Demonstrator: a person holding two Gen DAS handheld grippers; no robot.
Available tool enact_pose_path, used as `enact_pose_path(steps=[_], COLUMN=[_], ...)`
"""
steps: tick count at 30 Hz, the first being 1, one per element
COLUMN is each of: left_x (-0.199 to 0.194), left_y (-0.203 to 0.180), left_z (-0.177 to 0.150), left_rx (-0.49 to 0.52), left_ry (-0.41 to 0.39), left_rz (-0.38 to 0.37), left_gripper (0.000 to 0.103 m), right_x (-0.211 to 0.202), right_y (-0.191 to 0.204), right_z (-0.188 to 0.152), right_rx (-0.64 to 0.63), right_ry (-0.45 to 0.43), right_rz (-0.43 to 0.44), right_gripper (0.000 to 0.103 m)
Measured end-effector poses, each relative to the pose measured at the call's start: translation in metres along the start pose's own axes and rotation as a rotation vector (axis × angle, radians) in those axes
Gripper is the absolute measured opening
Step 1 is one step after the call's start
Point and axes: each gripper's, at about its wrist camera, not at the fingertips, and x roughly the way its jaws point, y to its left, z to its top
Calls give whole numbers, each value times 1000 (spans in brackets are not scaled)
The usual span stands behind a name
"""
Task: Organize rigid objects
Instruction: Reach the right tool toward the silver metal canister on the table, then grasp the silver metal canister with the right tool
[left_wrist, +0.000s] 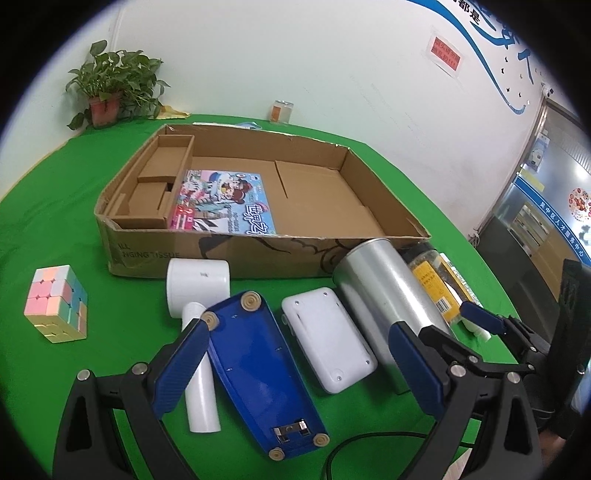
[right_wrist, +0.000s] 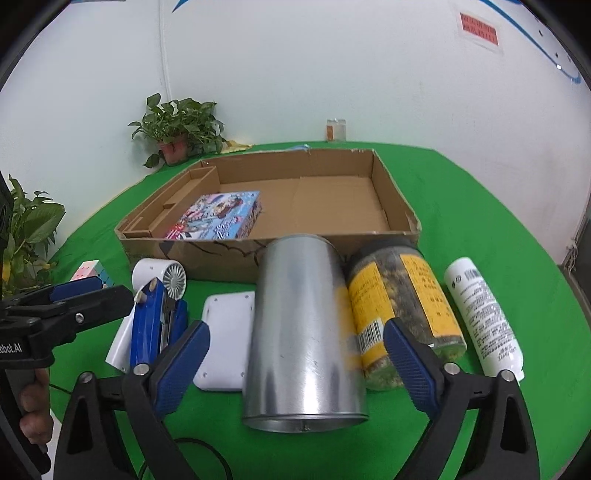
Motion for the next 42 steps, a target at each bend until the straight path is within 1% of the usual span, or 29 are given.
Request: enact_pose_path(steps=[2, 3, 5, 8, 11, 15, 16, 19, 21, 22, 23, 25, 27, 29, 30, 31, 32, 33, 35, 36, 37, 39, 42], left_x=[2, 3, 3, 1, 1, 5, 6, 8, 9, 10, 11, 14, 17, 20, 23, 25, 27, 29, 36, 40, 44, 51, 60], left_y=[-2, -3, -3, -6, -9, -19, -23, -36, -44, -50, -54, -60, -63, -63, -62, -62, -63, -64, -66, -67, -68, -68, -64], left_z=[-1, -2, -3, -6, -9, -18, -20, -29, -35, -40, -43, -49, -54, -54, -54, -53, -52, -51, -50, -50, -49, -51, -54], left_rx=[-2, -2, -4, -9, -22, -43, -48, -56, -55, -49, -48, -52, -62, -90, -98, -102, -106, -108, -104, -109, -118, -130, -150], left_ry=[9, 14, 19, 26, 48, 111, 133, 196, 233, 255, 270, 308, 339, 345, 353, 356, 358, 364, 382, 391, 402, 424, 461], left_rz=[-8, -12, -19, -37, -76, -165, -197, -288, -327, -347, -358, -383, -385, -379, -377, -379, -373, -369, -379, -377, -377, -386, -405], left_gripper=[98, 98, 98, 98, 98, 97, 97, 97, 97, 97, 97, 97, 97, 97, 97, 97, 97, 97, 97, 97, 97, 93, 93], right_x=[4, 6, 13, 9, -1, -24, -29, -49, -62, -67, -74, -89, -103, -104, -98, -91, -79, -69, -55, -51, -48, -45, -43], right_y=[-2, -3, -2, -3, -6, -4, -3, 4, 11, 14, 18, 16, 1, -19, -26, -31, -37, -41, -46, -45, -41, -29, -16], right_z=[-6, -9, -16, -25, -35, -53, -58, -75, -86, -91, -95, -96, -92, -88, -88, -89, -91, -92, -96, -96, -95, -92, -89], right_rx=[9, 11, 8, -3, 8, -9, -14, -58, -87, -102, -116, -79, 34, 137, 166, 186, 206, 223, 286, 292, 274, 215, 145], right_ry=[32, 47, 94, 96, 104, 120, 123, 132, 143, 156, 165, 148, 122, 126, 158, 177, 221, 260, 308, 323, 329, 337, 343], right_rz=[12, 18, 21, 29, 36, 22, 22, 10, 1, 21, 69, 173, 286, 347, 353, 332, 287, 281, 358, 377, 382, 366, 351], right_gripper=[89, 83, 75, 73, 73, 73, 73, 73, 75, 75, 75, 75, 82, 84, 84, 84, 83, 80, 80, 80, 80, 82, 83])
